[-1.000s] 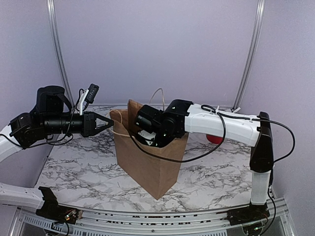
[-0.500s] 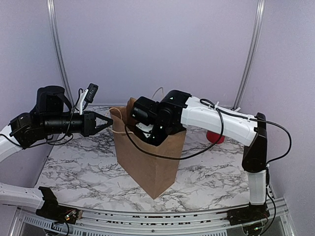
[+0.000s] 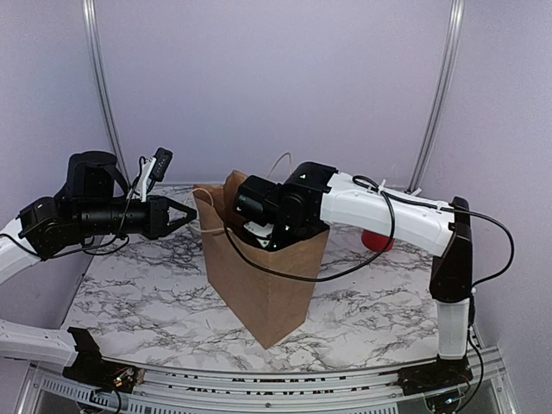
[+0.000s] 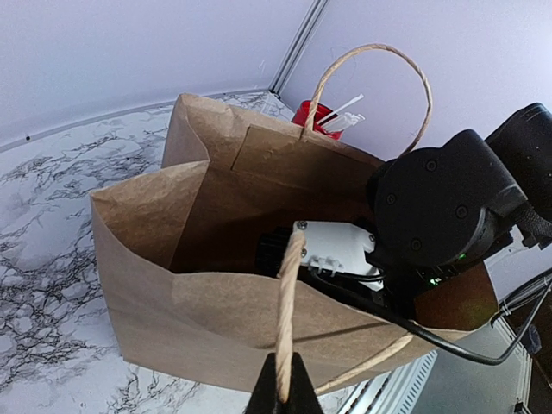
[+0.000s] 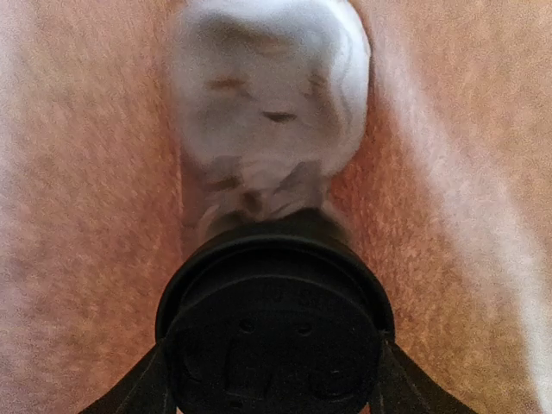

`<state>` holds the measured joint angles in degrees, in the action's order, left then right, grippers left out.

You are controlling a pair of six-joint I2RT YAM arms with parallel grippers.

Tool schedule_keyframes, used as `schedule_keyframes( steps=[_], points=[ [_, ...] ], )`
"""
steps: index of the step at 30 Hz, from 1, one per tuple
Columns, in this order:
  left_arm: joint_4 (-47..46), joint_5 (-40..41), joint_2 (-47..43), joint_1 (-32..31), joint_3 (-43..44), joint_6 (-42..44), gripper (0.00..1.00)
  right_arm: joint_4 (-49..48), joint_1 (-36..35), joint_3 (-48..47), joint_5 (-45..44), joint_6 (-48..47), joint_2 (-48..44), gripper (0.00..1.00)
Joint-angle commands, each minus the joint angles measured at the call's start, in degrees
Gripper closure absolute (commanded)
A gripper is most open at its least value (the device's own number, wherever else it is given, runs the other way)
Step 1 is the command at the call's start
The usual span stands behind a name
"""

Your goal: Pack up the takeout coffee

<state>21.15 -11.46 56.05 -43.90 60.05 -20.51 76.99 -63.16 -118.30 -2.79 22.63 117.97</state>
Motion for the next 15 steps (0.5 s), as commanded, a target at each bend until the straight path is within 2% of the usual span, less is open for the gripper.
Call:
schedule_keyframes(
  steps=[1, 15],
  points=[
    [1.4, 1.12, 0.43, -0.09, 1.54, 0.61, 1.0, 0.45, -0.2, 3.76, 1.35, 0.78, -2.16, 0.51],
    [1.5, 0.95, -0.28, -0.13, 1.45, 0.56, 1.0, -6.02, -0.13, 7.81, 2.79, 0.33, -0.04, 0.51]
  ],
)
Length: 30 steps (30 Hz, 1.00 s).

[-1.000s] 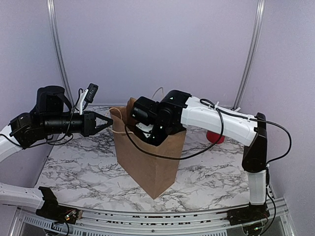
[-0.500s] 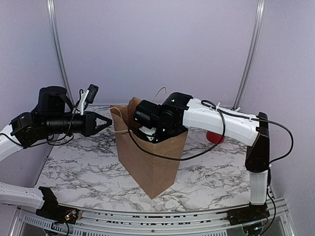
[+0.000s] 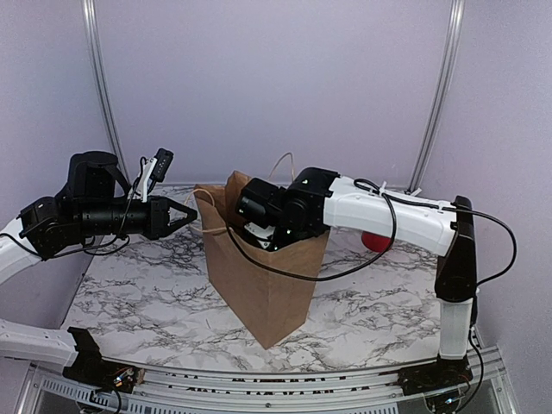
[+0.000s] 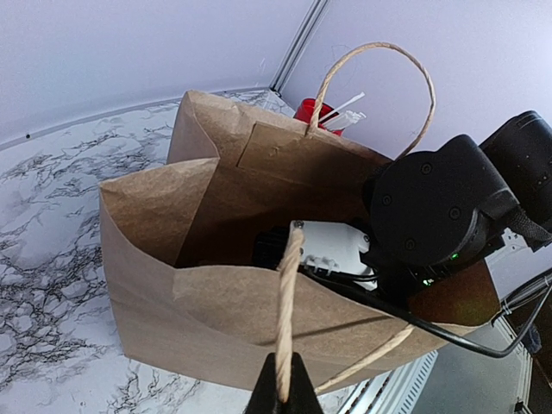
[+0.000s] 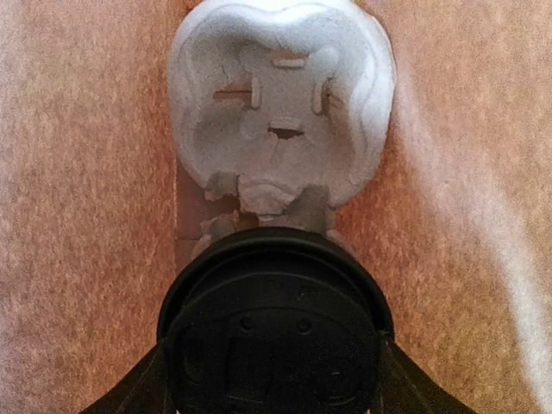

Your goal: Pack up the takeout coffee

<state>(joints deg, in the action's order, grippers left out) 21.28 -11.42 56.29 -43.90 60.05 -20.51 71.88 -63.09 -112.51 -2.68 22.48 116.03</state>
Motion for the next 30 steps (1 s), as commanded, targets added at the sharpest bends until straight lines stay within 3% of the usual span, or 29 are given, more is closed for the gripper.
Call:
schedule_keyframes(
  steps=[1, 12, 21, 26, 28, 30],
  points=[
    [1.31, 0.9, -0.53, -0.09, 1.47, 0.62, 1.0, -1.14, -0.19, 2.22, 2.68, 0.4, 1.99, 0.51],
    [1.41, 0.87, -0.59, -0.13, 1.73, 0.74, 1.0, -1.03, -0.19, 2.12, 1.93, 0.5, 2.41, 0.48],
    [1.35, 0.96, -0.31, -0.13, 2.02, 0.83, 1.0, 2.9, -0.28, -4.15, -0.83, 0.13, 2.48, 0.23],
    [1.39, 1.3, -0.27, -0.13, 2.22, 0.93, 1.0, 3.09, -0.37, -6.59, -1.79, 0.24, 1.71, 0.15],
    [1.4, 1.31, -0.22, -0.13, 2.31, 0.92, 1.0, 3.17, -0.37, -7.44, -1.88, 0.35, 1.5, 0.04],
    [1.39, 1.36, -0.13, -0.13, 2.35, 0.9, 1.0, 3.33, -0.45, -8.07, -2.08, 0.37, 1.32, 0.02]
  ],
)
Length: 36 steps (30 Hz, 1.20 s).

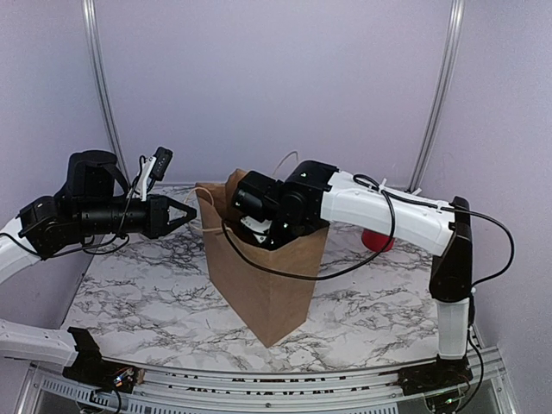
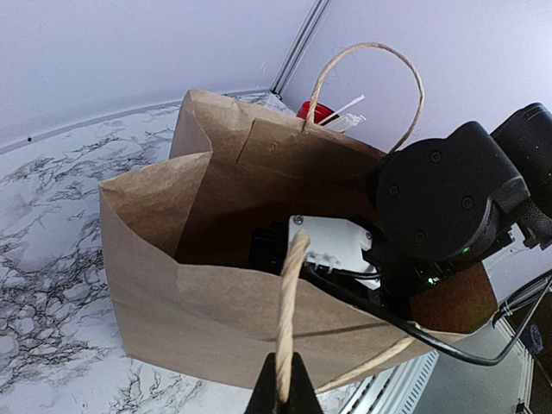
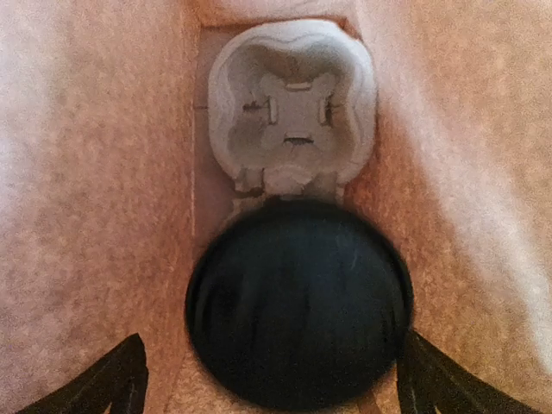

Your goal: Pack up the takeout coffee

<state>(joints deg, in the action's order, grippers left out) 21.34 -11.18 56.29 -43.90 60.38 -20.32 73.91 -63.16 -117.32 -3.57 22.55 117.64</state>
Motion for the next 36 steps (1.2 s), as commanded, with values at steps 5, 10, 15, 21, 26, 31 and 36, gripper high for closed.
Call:
schedule_keyframes(
  steps=[5, 10, 15, 21, 26, 31, 36],
  points=[
    [1.33, 1.41, -0.13, -0.13, 2.2, 0.5, 1.0, 1.89, -0.38, -4.88, -2.0, 0.42, -0.73, 0.02],
    [1.33, 1.68, -0.01, -0.08, 2.46, 0.28, 1.0, 1.88, -0.39, -7.35, -2.87, 0.55, -1.2, 0.01],
    [1.33, 2.34, 0.11, -0.13, 2.68, 0.04, 1.0, 1.39, -0.43, -9.42, -3.57, 0.61, -1.75, 0.01],
    [1.4, 3.52, 0.05, -0.13, 2.81, -0.43, 1.0, 0.6, -0.45, -10.78, -4.9, 0.75, -3.07, 0.01],
    [1.36, 4.81, 0.35, -0.13, 3.43, -1.23, 1.0, -2.76, -0.39, -11.02, -4.67, -0.04, -4.96, 0.01],
    [1.36, 5.23, 0.97, -0.08, 4.85, -1.8, 1.0, -6.38, -0.39, -10.71, -3.56, -1.23, -5.17, 0.01],
    [1.05, 5.22, 1.41, -0.11, 6.12, -2.47, 1.0, -11.3, -0.31, -8.35, -1.69, -2.45, -5.31, 0.01]
  ],
)
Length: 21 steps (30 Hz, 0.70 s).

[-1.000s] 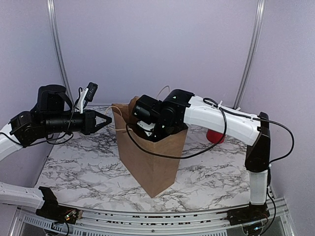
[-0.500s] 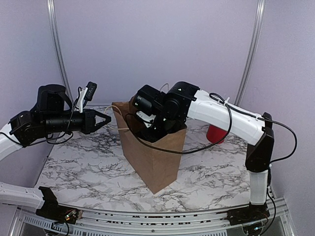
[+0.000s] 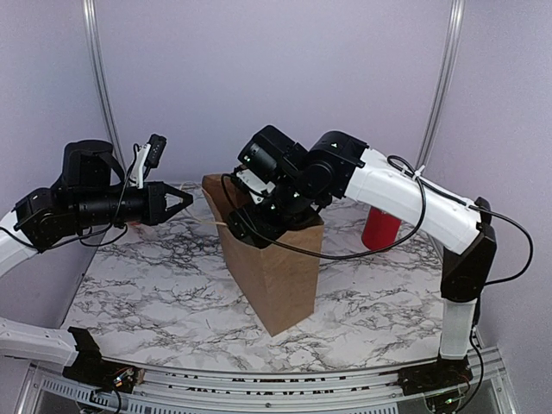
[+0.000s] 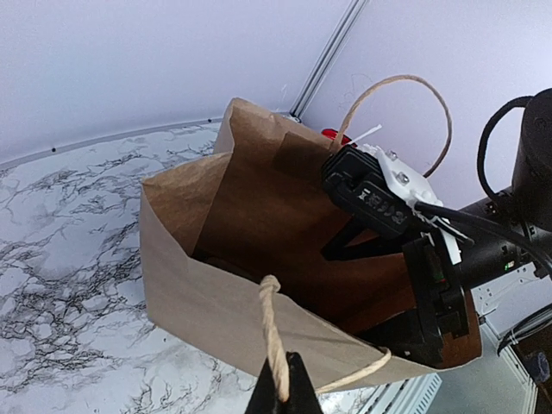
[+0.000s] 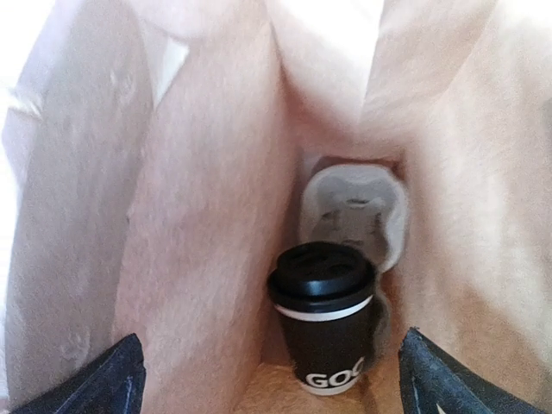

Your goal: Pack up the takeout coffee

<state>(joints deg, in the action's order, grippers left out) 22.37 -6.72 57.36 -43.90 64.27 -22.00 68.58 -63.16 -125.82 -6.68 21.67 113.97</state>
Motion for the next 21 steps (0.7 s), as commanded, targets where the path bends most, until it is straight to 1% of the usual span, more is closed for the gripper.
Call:
schedule_keyframes(
  steps=[1, 8, 21],
  points=[
    [-0.07, 0.74, 0.35, -0.13, 2.4, -0.9, 1.0, -6.57, -0.26, 0.07, 1.75, -1.68, -1.5, 0.01],
    [-0.42, 1.55, 1.06, -0.05, 2.85, -0.7, 1.0, -11.02, 0.09, 1.8, 2.38, -1.92, -2.33, 0.01],
    [-0.27, 4.61, 1.65, 1.2, 2.35, -1.19, 1.0, -16.59, 0.71, 4.22, -1.65, -2.9, -7.01, 0.01]
  ],
)
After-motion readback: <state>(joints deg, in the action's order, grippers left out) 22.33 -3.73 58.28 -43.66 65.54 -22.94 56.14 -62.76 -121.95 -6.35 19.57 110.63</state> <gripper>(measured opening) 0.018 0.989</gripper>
